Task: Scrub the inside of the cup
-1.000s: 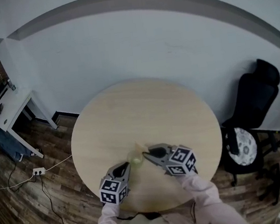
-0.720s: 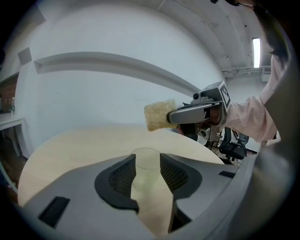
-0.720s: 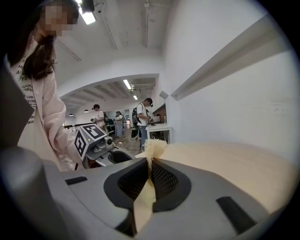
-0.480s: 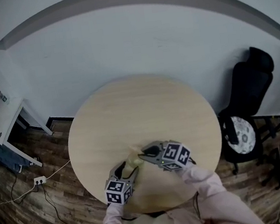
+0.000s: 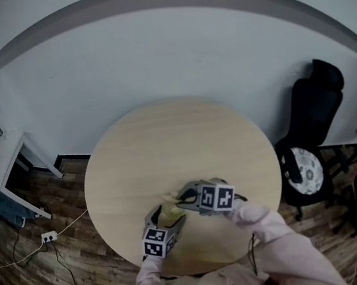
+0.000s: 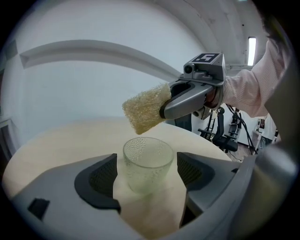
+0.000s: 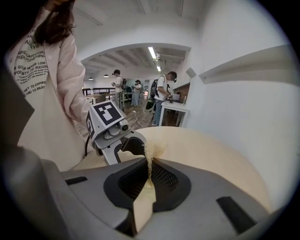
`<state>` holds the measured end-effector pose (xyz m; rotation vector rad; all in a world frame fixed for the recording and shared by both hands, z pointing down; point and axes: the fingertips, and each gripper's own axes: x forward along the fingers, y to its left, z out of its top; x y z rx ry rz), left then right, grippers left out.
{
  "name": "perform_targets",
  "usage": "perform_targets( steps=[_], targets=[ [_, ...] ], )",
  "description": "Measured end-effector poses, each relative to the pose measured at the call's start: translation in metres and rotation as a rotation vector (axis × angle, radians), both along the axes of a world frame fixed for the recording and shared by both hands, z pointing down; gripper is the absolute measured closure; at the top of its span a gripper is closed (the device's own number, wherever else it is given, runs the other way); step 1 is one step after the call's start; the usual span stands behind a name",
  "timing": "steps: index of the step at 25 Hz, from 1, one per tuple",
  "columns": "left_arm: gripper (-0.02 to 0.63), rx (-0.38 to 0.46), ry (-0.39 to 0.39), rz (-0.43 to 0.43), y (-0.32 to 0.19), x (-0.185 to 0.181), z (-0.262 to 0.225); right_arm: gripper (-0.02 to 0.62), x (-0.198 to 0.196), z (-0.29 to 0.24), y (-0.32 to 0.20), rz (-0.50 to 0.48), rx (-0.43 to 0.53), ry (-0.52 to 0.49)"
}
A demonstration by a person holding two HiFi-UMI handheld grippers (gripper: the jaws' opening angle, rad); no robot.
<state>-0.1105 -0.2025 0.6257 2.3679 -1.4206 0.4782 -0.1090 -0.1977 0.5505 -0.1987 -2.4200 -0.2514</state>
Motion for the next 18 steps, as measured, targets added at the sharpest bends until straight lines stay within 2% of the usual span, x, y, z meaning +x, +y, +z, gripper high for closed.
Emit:
perform_targets(
  steps=[11, 13, 18],
  targets=[
    [0.209, -0.014, 0.039, 0.041, -0.008, 0.006, 0.017, 0.569, -0.003, 0.034, 0.01, -0.173, 0.118, 0.209],
    [0.233, -0.006, 0.04, 0.042, -0.008, 0.007, 0.016, 0.569, -0.003, 0.039, 0.011, -0.199, 0.132, 0.244],
    [0.233, 0.011, 0.045, 0.034, -0.013, 0.009, 0.016, 0.569, -0.005, 0.045, 0.008, -0.253, 0.163, 0.276]
  ],
)
